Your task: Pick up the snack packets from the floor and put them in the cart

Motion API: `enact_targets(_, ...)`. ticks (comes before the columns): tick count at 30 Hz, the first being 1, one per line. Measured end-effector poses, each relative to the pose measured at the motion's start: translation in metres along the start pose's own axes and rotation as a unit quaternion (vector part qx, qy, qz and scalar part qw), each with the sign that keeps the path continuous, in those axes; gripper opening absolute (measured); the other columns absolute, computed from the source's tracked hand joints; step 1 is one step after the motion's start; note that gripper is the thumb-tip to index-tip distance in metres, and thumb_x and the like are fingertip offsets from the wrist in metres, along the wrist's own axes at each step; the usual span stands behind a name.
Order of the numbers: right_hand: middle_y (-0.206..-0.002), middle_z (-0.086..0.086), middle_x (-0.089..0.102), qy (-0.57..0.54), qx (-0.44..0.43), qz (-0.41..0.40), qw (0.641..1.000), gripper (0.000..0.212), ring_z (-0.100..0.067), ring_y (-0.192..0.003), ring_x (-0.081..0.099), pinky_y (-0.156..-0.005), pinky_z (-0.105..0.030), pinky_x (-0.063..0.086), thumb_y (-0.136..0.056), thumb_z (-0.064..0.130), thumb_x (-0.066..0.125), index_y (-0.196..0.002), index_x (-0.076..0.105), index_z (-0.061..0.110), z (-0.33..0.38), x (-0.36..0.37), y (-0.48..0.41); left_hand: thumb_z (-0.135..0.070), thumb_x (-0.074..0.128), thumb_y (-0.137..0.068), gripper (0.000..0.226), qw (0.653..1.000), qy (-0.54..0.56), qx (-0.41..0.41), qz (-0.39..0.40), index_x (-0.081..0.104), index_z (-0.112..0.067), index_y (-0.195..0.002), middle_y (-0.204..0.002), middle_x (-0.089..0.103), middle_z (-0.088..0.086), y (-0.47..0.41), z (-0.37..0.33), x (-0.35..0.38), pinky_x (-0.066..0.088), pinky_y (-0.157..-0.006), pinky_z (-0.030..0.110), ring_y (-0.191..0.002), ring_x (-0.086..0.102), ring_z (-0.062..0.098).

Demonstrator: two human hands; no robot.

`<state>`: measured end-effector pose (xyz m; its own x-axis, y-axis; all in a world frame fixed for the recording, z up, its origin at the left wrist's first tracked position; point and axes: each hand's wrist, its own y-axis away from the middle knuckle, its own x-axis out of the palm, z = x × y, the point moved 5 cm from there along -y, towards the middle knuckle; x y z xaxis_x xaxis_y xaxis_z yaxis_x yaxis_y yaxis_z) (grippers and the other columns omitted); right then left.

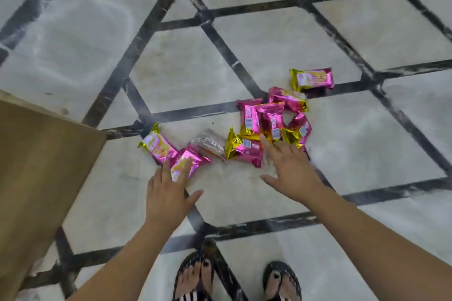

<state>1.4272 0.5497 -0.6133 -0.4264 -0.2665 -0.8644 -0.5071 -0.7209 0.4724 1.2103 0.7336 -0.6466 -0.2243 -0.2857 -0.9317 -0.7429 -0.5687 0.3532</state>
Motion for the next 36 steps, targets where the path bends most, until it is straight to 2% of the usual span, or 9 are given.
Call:
enact_targets(2, -0.153, -0.013, 0.029, 0.019, -0.019, -0.029, 0.999, 0.097, -0.034, -0.136, 0.032, -0.11, -0.046, 0.029, -0.087, 0.056, 0.058, -0.152, -0.013, 0.038, -0.006, 0.036, -0.033, -0.069, 0.056, -0.077, 0.08, 0.999, 0.0, 0.012, -0.031, 0.043, -0.03, -0.145, -0.131, 0.053, 0.032, -0.018, 0.007, 0.046, 0.051, -0.087, 0.053, -0.115, 0.055, 0.047)
enact_targets(7, -0.118, -0.011, 0.054, 0.016, -0.098, -0.107, 0.989, 0.109, -0.033, -0.107, 0.051, -0.088, -0.045, 0.045, -0.074, 0.055, 0.072, -0.15, -0.005, 0.043, -0.006, 0.102, -0.091, -0.059, 0.085, -0.06, 0.104, 0.995, -0.008, 0.0, -0.099, 0.038, -0.022, -0.146, -0.105, 0.055, 0.028, -0.047, 0.022, 0.101, 0.052, -0.071, 0.047, -0.086, 0.057, 0.041)
enact_targets(12, -0.091, -0.01, 0.048, -0.058, -0.135, -0.138, 0.98, 0.094, -0.029, -0.088, 0.048, -0.077, -0.044, 0.049, -0.08, 0.063, 0.052, -0.148, -0.012, 0.052, -0.008, 0.109, -0.116, -0.052, 0.079, -0.071, 0.091, 0.992, -0.008, -0.005, -0.122, 0.04, -0.029, -0.15, -0.089, 0.051, 0.023, -0.069, 0.021, 0.112, 0.046, -0.063, 0.043, -0.074, 0.05, 0.036)
enact_targets(14, -0.105, -0.017, 0.052, -0.099, -0.129, -0.125, 0.979, 0.088, -0.031, -0.094, 0.052, -0.084, -0.044, 0.049, -0.081, 0.061, 0.052, -0.148, -0.004, 0.055, -0.013, 0.106, -0.112, -0.044, 0.08, -0.075, 0.087, 0.992, 0.0, -0.009, -0.126, 0.037, -0.034, -0.15, -0.087, 0.05, 0.025, -0.072, 0.019, 0.107, 0.046, -0.065, 0.044, -0.072, 0.049, 0.036)
enact_targets(16, -0.144, -0.026, 0.037, -0.177, -0.094, -0.122, 0.972, 0.09, -0.03, -0.105, 0.053, -0.089, -0.033, 0.047, -0.081, 0.046, 0.068, -0.151, 0.012, 0.049, -0.013, 0.09, -0.094, -0.039, 0.082, -0.076, 0.088, 0.993, 0.036, -0.036, -0.103, 0.034, -0.036, -0.149, -0.087, 0.051, 0.028, -0.066, 0.018, 0.089, 0.048, -0.065, 0.045, -0.068, 0.052, 0.038)
enact_targets(20, -0.126, -0.022, 0.053, -0.209, 0.012, -0.156, 0.965, 0.096, -0.034, -0.092, 0.061, -0.066, -0.025, 0.044, -0.078, 0.036, 0.076, -0.149, 0.013, 0.046, 0.001, 0.02, -0.026, -0.047, 0.067, -0.087, 0.08, 0.99, 0.072, -0.11, -0.054, 0.021, -0.04, -0.152, -0.103, 0.05, 0.029, -0.025, 0.003, 0.005, 0.051, -0.056, 0.043, -0.065, 0.057, 0.039)
enact_targets(23, -0.115, -0.02, 0.054, -0.195, 0.058, -0.144, 0.969, 0.094, -0.036, -0.094, 0.06, -0.071, -0.037, 0.051, -0.084, 0.041, 0.069, -0.146, 0.0, 0.053, 0.012, -0.045, 0.027, -0.051, 0.066, -0.085, 0.082, 0.988, 0.035, -0.143, -0.048, 0.021, -0.036, -0.152, -0.091, 0.047, 0.024, 0.012, -0.012, -0.072, 0.048, -0.047, 0.038, -0.053, 0.052, 0.032)
enact_targets(30, -0.095, -0.011, 0.051, -0.2, 0.166, -0.132, 0.957, 0.089, -0.032, -0.084, 0.059, -0.066, -0.035, 0.048, -0.089, 0.045, 0.062, -0.147, -0.005, 0.051, 0.038, -0.208, 0.172, -0.051, 0.066, -0.086, 0.085, 0.988, 0.065, -0.136, -0.024, 0.013, -0.038, -0.151, -0.092, 0.047, 0.023, 0.112, -0.056, -0.263, 0.048, -0.049, 0.037, -0.053, 0.052, 0.032)
enact_targets(36, -0.084, -0.004, 0.044, -0.241, 0.22, -0.161, 0.932, 0.085, -0.031, -0.078, 0.057, -0.067, -0.036, 0.05, -0.088, 0.053, 0.058, -0.142, -0.008, 0.058, 0.049, -0.353, 0.284, -0.059, 0.045, -0.094, 0.085, 0.989, 0.09, -0.114, -0.023, -0.026, -0.051, -0.142, -0.101, 0.041, 0.015, 0.185, -0.091, -0.433, 0.055, -0.06, 0.039, -0.068, 0.055, 0.03)
